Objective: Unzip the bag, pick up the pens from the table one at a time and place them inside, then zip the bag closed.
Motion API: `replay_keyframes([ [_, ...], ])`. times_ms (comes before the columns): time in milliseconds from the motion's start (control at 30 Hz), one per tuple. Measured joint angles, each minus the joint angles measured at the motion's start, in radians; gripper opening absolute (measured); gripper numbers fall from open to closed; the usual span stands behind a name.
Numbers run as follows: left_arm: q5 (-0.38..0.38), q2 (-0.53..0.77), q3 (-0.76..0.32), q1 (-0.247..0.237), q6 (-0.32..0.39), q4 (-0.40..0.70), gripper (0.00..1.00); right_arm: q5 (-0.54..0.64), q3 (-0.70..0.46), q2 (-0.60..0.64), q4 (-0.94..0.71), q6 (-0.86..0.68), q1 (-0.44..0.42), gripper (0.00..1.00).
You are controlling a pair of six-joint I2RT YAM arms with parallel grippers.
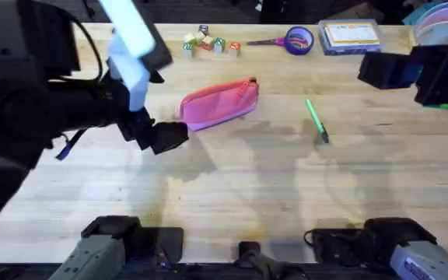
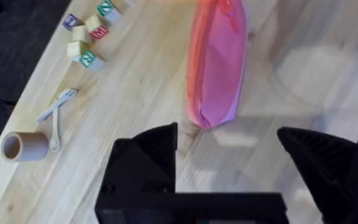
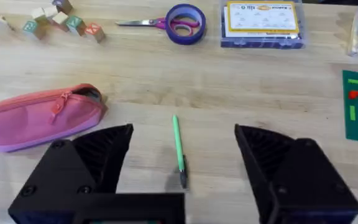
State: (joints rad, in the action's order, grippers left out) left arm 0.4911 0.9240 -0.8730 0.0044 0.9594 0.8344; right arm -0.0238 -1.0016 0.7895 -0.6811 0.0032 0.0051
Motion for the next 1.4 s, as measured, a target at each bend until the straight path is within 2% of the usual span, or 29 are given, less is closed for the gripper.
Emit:
replay_keyframes([
  [133,0.014,0.066,0.000,0.003,0.097,0.004,0.993,0.000,0.000,0.000,-0.002,0.000,0.000,0.997],
  [233,0.050,0.108,0.000,0.033,0.153,0.004,0.993,0.000,0.000,0.000,-0.005,0.000,0.000,0.997],
  [433,0.194,0.183,0.000,0.172,0.235,0.003,0.993,0.000,0.000,0.000,-0.006,0.000,0.000,0.997],
  [567,0.291,0.249,0.000,0.232,0.275,0.003,0.993,0.000,0.000,0.000,-0.007,0.000,0.000,0.998],
  [700,0.333,0.309,0.000,0.235,0.291,0.003,0.993,0.000,0.000,0.000,-0.007,0.000,0.000,0.998],
  [967,0.360,0.383,0.000,0.235,0.298,-0.006,0.993,0.000,0.000,0.000,-0.007,0.023,0.000,0.998],
  [1200,0.364,0.388,0.000,0.235,0.303,-0.097,0.993,0.000,0.000,0.000,-0.007,0.026,0.000,0.998],
  [1400,0.371,0.463,0.000,0.235,0.306,-0.131,0.993,0.000,0.000,0.000,-0.006,0.026,0.000,0.998],
])
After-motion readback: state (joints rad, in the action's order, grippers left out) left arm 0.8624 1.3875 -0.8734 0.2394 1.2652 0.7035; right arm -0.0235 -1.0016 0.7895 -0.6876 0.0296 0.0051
